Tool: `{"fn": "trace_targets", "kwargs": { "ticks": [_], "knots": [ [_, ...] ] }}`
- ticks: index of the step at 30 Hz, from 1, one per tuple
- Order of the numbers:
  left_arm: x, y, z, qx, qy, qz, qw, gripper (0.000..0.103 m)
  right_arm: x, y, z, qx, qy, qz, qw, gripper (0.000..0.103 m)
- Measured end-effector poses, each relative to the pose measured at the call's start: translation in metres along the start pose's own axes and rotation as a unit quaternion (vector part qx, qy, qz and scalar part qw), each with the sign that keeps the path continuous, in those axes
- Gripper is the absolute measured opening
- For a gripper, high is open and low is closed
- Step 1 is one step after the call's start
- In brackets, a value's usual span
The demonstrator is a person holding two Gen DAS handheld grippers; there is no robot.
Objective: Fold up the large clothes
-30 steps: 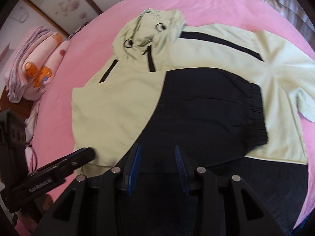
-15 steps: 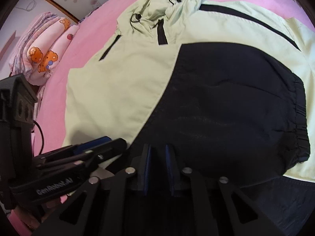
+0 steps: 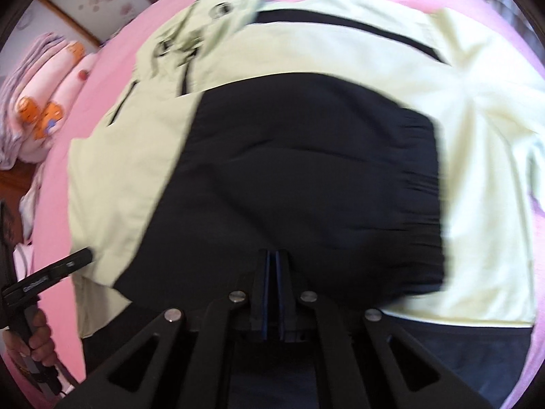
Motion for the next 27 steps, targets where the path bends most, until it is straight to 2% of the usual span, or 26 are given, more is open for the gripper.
{"fn": "trace_targets", "kwargs": {
  "ticks": [3,6,9,14,17,19,23,27],
  "knots": [
    [0.025,0.002,0.0,-0.002,0.022,0.017,0.9996,0.04,-0.029,0.008,-0.002,-0.008,-0.027,-0.027,0.999,0.001],
    [0.049,-0.003,-0.002,0.0,0.046,0.044,0.998,0.04,-0.046,0.012,-0.004,-0.015,-0.054,-0.024,0.998,0.001],
    [0.064,-0.005,-0.003,-0.003,0.086,0.022,0.996,0.04,-0.053,0.012,-0.004,-0.018,-0.067,-0.019,0.997,0.001],
    [0.066,-0.007,0.001,-0.005,0.079,0.037,0.9962,0.04,-0.048,0.009,-0.004,-0.016,-0.048,-0.043,0.998,0.001],
    [0.058,0.009,0.007,-0.023,0.064,0.05,0.9964,0.04,-0.043,0.013,0.0,-0.014,-0.046,-0.049,0.998,0.002],
    [0.045,0.024,0.015,-0.038,0.043,0.042,0.9975,0.04,-0.037,0.018,0.005,-0.016,-0.046,-0.045,0.998,0.002],
    [0.013,0.038,0.033,-0.047,0.0,-0.004,0.9989,0.04,-0.013,0.033,0.022,-0.042,-0.029,-0.027,0.998,0.002],
    [-0.033,0.034,0.064,-0.049,-0.039,-0.042,0.9971,0.04,0.023,0.034,0.048,-0.065,-0.005,0.006,0.998,0.002]
  ]
}}
Point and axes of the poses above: each gripper's, at about its wrist camera, not at the fingertips, and y roughly against the way its jaws point, x to its left, z to its top, the point moved 7 cm from there along -y, roughly the way its jaws point, and after that the axes turned 2 degrees about y, right-handed, at the moved point
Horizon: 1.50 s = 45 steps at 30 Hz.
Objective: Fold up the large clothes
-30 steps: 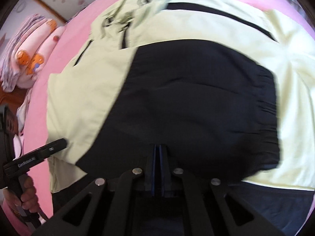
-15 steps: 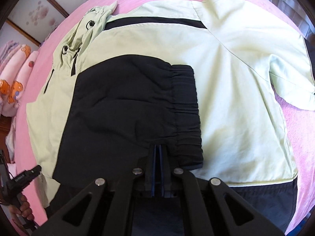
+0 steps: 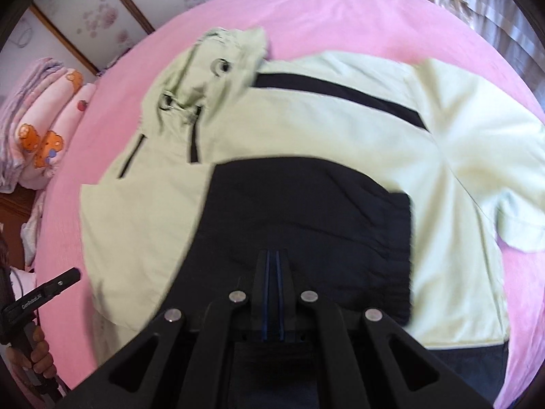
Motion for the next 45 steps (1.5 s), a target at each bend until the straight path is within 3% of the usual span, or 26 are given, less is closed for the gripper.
{"fn": "trace_targets", "kwargs": {
  "ticks": [7,12,21,29,34,39,45],
  "knots": [
    [-0.055,-0.039,0.044,0.019,-0.039,-0.043,0.9981,0.04,0.051,-0.03,0.041,-0.031,0.024,0.053,0.998,0.002],
    [-0.08,-0.071,0.06,0.045,-0.044,-0.077,0.995,0.04,0.073,-0.063,0.054,-0.023,0.031,0.079,0.996,0.002],
    [-0.1,-0.105,0.057,0.048,-0.062,-0.075,0.9941,0.04,0.079,-0.093,0.048,0.004,0.026,0.095,0.995,0.002],
    [-0.059,-0.097,0.067,0.035,-0.047,-0.054,0.9968,0.04,0.054,-0.089,0.049,0.008,0.032,0.069,0.997,0.001],
    [-0.019,-0.088,0.081,0.023,-0.024,-0.03,0.999,0.04,0.045,-0.083,0.049,0.014,0.035,0.078,0.996,0.0],
    [0.026,-0.082,0.096,0.005,0.004,0.009,0.9999,0.04,0.021,-0.078,0.049,0.015,0.024,0.038,0.999,0.0],
    [0.058,-0.084,0.105,-0.002,0.026,-0.009,0.9996,0.04,-0.019,-0.07,0.048,0.012,-0.007,0.018,1.0,0.0]
  ]
}}
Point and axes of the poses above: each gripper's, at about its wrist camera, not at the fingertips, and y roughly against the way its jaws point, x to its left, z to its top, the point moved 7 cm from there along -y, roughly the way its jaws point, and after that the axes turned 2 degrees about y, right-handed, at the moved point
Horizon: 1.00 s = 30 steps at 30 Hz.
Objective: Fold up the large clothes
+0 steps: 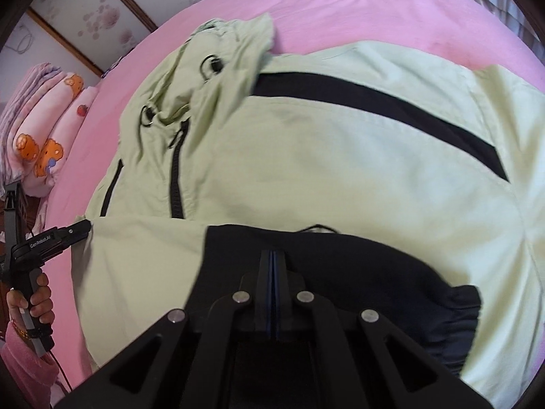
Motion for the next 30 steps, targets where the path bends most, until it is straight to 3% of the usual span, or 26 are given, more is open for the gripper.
{"fn": "trace_targets", "kwargs": {
  "ticks": [9,17,21,24,27,30],
  "knots": [
    [0.018,-0.002,0.007,-0.02,0.021,0.009,0.9995,0.039,-0.038,0.016,-0.004,-0.005,-0.012,-0.058,0.998,0.0],
    [0.025,-0.008,0.007,-0.031,0.025,-0.008,0.9992,0.038,-0.052,0.022,-0.01,-0.006,-0.034,-0.064,0.997,0.0],
    [0.032,-0.01,0.008,-0.043,0.042,-0.011,0.9981,0.025,-0.059,0.023,-0.013,-0.008,-0.048,-0.06,0.997,0.0],
    [0.036,-0.012,0.007,-0.046,0.054,-0.024,0.9972,0.023,-0.062,0.023,-0.013,-0.01,-0.059,-0.055,0.997,0.0],
    [0.035,-0.016,0.006,-0.048,0.041,-0.004,0.998,0.015,-0.064,0.021,-0.014,-0.011,-0.061,-0.057,0.996,0.0],
    [0.037,-0.021,0.004,-0.045,0.043,-0.004,0.9981,0.014,-0.066,0.019,-0.016,-0.012,-0.063,-0.055,0.996,0.0]
  ]
}}
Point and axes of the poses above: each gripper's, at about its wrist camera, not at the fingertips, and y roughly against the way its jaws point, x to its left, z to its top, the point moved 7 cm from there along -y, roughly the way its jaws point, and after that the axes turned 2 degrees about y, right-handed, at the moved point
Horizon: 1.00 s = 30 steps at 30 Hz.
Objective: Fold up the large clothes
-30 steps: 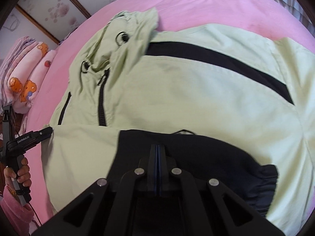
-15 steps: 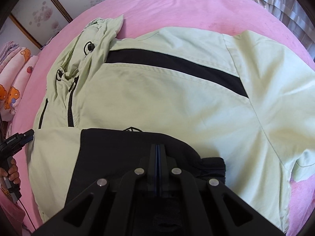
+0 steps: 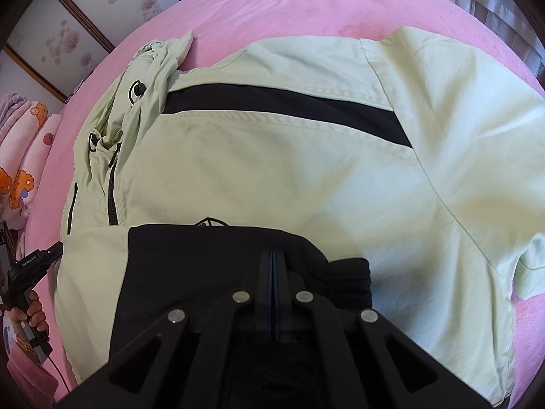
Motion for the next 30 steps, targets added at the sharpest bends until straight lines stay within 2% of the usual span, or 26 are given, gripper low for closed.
{"fn": "trace_targets", "kwargs": {
  "ticks": [4,8,16,18,20,25,26,28,30],
  "knots": [
    [0.001,0.001,0.001,0.006,0.01,0.003,0.9999,0.011,0.001,-0.002,0.0,0.001,0.002,-0.001,1.0,0.0],
    [0.0,0.009,0.001,0.005,-0.005,0.011,0.9999,0.011,0.001,0.002,-0.001,0.004,0.017,-0.018,1.0,0.0],
    [-0.005,0.03,0.002,0.018,-0.009,0.028,0.9994,0.012,-0.013,0.017,-0.001,-0.008,-0.001,-0.045,0.999,0.0],
    [-0.003,0.04,0.004,0.01,-0.011,0.057,0.9983,0.024,-0.011,0.018,0.0,-0.009,0.01,-0.057,0.998,0.0],
    [-0.003,0.052,0.007,-0.004,-0.024,0.071,0.9972,0.029,-0.011,0.02,0.001,-0.011,0.014,-0.071,0.997,0.0],
    [-0.017,0.086,0.008,-0.028,-0.027,0.062,0.9973,0.045,-0.013,0.037,0.0,-0.03,-0.001,-0.079,0.996,0.0],
    [-0.02,0.091,0.007,-0.034,-0.027,0.063,0.9971,0.05,-0.013,0.042,-0.001,-0.037,0.0,-0.092,0.995,0.002],
    [-0.026,0.102,0.005,-0.044,-0.03,0.063,0.9966,0.052,-0.014,0.056,-0.003,-0.053,0.002,-0.104,0.993,0.003],
    [-0.032,0.113,0.0,-0.046,-0.035,0.066,0.9961,0.055,-0.016,0.071,-0.005,-0.065,-0.012,-0.09,0.994,0.003]
  ]
}}
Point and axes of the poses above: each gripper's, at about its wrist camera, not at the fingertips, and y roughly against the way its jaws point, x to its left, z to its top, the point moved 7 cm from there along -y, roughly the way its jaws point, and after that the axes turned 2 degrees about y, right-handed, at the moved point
